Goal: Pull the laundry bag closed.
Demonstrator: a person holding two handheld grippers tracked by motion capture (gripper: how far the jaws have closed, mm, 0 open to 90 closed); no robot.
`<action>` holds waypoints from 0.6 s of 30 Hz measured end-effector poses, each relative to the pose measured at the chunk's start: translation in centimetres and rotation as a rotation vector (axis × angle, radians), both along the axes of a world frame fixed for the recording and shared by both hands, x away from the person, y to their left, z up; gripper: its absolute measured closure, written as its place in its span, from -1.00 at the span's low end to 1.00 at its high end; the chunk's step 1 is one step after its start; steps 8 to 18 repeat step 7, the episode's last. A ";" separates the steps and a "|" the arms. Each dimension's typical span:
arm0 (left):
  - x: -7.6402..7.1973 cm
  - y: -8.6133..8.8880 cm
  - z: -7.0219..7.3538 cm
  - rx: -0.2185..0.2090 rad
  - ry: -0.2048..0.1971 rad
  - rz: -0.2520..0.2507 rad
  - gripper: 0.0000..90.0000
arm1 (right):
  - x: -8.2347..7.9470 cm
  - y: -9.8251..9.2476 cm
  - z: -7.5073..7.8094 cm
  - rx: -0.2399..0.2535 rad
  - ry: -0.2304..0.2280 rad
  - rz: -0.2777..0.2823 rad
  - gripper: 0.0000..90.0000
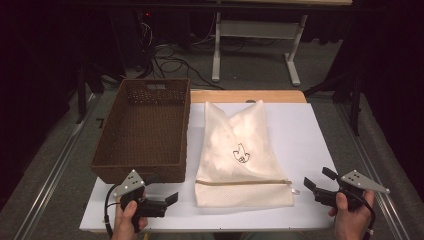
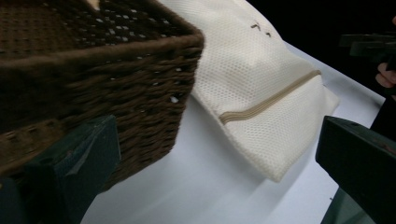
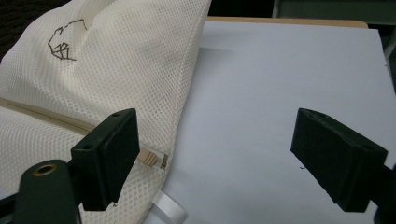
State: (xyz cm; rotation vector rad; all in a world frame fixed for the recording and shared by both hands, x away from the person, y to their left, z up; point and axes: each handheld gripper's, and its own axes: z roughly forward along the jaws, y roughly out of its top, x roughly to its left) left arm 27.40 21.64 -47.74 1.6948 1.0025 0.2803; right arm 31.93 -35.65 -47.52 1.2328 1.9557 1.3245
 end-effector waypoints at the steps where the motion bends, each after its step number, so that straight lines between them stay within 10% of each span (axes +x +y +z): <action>1: -0.1 0.6 0.0 -0.006 0.003 0.012 -0.99 | 0.0 -0.1 0.0 0.000 -0.001 -0.007 -0.65; 18: -0.3 2.0 -0.4 -0.034 0.020 0.049 -0.99 | -0.2 -0.3 -0.1 -0.001 0.003 -0.024 -0.65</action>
